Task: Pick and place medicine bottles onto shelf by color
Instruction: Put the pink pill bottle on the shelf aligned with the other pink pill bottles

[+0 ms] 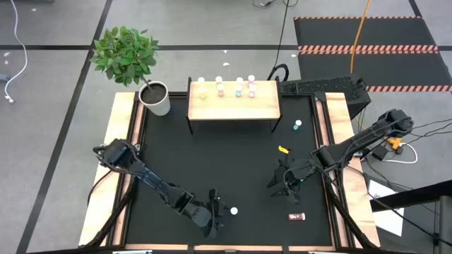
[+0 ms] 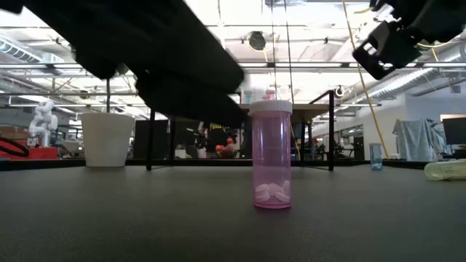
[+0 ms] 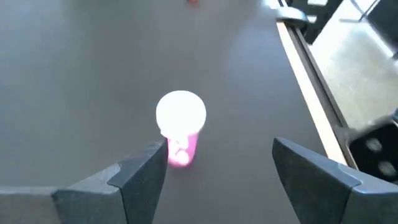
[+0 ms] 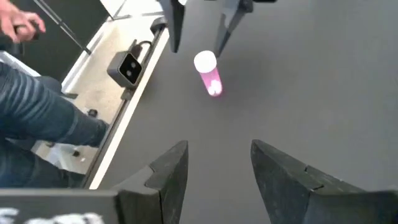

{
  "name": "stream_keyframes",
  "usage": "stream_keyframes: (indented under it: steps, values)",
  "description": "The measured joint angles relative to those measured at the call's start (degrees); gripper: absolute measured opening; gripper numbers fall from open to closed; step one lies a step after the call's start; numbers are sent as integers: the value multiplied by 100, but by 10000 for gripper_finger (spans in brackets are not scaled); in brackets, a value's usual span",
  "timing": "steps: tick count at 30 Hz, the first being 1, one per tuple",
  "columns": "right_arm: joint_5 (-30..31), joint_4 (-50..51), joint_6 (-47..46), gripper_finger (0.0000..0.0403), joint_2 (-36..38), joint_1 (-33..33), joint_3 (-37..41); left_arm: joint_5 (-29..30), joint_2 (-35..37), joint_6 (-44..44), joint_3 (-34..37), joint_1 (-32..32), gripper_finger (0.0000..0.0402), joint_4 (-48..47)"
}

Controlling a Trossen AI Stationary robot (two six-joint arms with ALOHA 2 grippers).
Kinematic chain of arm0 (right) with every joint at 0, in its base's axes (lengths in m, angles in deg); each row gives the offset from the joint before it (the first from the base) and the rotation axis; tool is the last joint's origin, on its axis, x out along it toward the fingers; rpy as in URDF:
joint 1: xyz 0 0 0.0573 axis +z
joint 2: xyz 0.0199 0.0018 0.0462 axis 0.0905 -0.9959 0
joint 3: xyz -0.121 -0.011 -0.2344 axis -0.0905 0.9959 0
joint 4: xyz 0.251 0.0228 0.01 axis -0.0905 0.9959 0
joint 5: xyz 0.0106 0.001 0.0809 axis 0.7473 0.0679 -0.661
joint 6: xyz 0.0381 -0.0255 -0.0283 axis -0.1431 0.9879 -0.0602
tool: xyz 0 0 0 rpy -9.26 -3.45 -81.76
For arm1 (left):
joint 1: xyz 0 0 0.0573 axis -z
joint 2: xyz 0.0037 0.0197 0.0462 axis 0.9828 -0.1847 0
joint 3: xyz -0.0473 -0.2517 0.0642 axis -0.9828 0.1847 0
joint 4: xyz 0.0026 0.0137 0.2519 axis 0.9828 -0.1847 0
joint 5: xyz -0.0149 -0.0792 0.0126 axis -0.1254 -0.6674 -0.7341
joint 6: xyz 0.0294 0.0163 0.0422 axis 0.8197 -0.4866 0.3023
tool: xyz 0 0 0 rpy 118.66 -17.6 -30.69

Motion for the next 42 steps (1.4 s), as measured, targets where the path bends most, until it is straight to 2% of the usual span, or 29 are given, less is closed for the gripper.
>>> stream_keyframes:
  steps: [6, 10, 16, 21, 27, 30, 37, 42]
  values:
    - [45, 929, -592, 169, 283, 447, 0, 32, -217, -583, 2, -101, 292, 95]
    - [319, 969, -618, 169, 279, 743, 0, 176, -231, -347, 0, -147, 292, 176]
    - [493, 917, -913, 169, 279, 777, -2, 290, -258, -137, 0, -202, 292, 221]
    - [601, 923, -990, 169, 279, 779, -2, 315, -665, -231, -2, -201, 292, 878]
    - [592, 931, -1008, 169, 279, 779, -2, 377, -866, -307, 0, -202, 288, 1142]
    - [588, 931, -985, 169, 279, 779, -2, 409, -866, -278, 0, -202, 266, 1165]
    - [577, 977, -946, 169, 279, 779, -2, 409, -866, -356, 0, -202, 177, 1181]
    - [488, 1134, -891, 169, 279, 777, -2, 409, -866, -357, 0, -215, 128, 1192]
